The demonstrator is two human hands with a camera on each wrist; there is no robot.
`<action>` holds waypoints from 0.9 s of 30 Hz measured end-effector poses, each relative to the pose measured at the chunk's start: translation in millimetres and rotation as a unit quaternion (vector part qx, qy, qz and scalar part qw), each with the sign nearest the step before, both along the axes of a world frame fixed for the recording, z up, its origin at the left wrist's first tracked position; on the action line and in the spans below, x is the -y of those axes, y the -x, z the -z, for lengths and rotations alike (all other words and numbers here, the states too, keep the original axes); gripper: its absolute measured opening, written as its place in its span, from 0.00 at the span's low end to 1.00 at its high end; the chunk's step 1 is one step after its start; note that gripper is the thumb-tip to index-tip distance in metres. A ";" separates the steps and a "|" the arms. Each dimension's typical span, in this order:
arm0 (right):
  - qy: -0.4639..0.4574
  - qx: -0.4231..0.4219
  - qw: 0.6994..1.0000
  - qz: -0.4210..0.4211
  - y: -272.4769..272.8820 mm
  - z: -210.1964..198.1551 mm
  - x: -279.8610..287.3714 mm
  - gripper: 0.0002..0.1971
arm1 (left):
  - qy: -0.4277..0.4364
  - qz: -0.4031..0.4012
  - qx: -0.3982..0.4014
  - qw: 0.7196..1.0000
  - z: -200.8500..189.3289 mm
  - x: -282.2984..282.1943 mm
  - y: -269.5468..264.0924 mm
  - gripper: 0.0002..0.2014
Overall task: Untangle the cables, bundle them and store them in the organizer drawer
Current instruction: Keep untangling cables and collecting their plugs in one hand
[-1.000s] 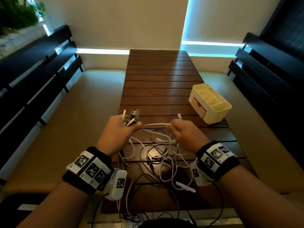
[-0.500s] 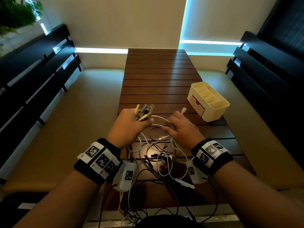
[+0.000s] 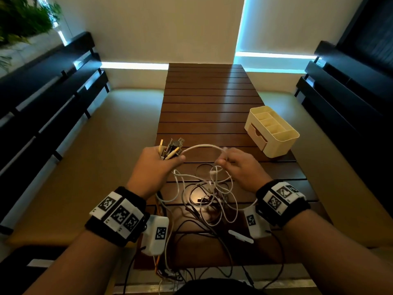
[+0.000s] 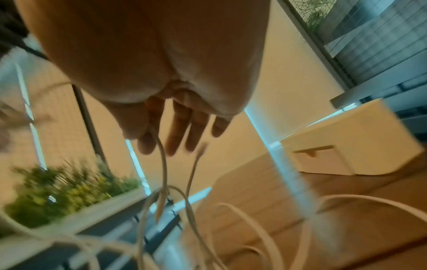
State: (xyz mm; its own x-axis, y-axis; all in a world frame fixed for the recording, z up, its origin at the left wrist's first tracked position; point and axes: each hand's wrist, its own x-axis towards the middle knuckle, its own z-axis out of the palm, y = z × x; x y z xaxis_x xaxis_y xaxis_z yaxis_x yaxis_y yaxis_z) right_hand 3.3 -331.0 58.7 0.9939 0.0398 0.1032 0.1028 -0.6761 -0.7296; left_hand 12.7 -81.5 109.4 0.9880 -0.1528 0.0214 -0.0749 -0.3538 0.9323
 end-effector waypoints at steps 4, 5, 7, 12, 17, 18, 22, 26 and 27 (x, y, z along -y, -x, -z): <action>-0.050 0.066 0.997 -0.008 3.9 -26.5 -15.5 0.08 | -0.048 -0.003 0.015 0.999 -2.2 0.5 -3.8 0.08; -0.041 0.085 0.995 -0.012 2.4 -26.6 -16.6 0.09 | -0.044 -0.011 0.035 0.998 -3.4 1.4 -3.7 0.09; -0.024 0.101 0.994 -0.013 -0.5 -22.3 -16.5 0.10 | -0.028 -0.031 0.092 0.995 -7.4 5.7 -1.2 0.10; -0.002 0.155 0.987 -0.031 0.8 -19.8 -27.8 0.10 | -0.100 0.069 0.121 0.985 -10.1 30.2 8.8 0.10; 0.008 0.132 0.990 -0.043 2.3 -29.8 -32.9 0.09 | -0.136 0.134 0.086 0.978 -0.4 31.6 -1.4 0.09; 0.013 0.109 0.992 -0.056 4.6 -31.0 -30.7 0.09 | -0.121 0.134 0.089 0.979 0.3 29.2 -2.2 0.10; -0.005 0.024 0.995 -0.100 29.1 -36.4 -22.4 0.07 | -0.001 0.053 0.063 0.997 2.7 13.3 -4.6 0.09; -0.042 -0.042 0.992 -0.108 54.0 -34.5 -18.7 0.09 | 0.101 -0.012 -0.001 0.995 9.5 -5.8 -11.3 0.13; -0.041 -0.058 0.992 -0.103 57.6 -33.5 -21.2 0.09 | 0.116 -0.015 -0.010 0.993 10.2 -7.7 -11.5 0.14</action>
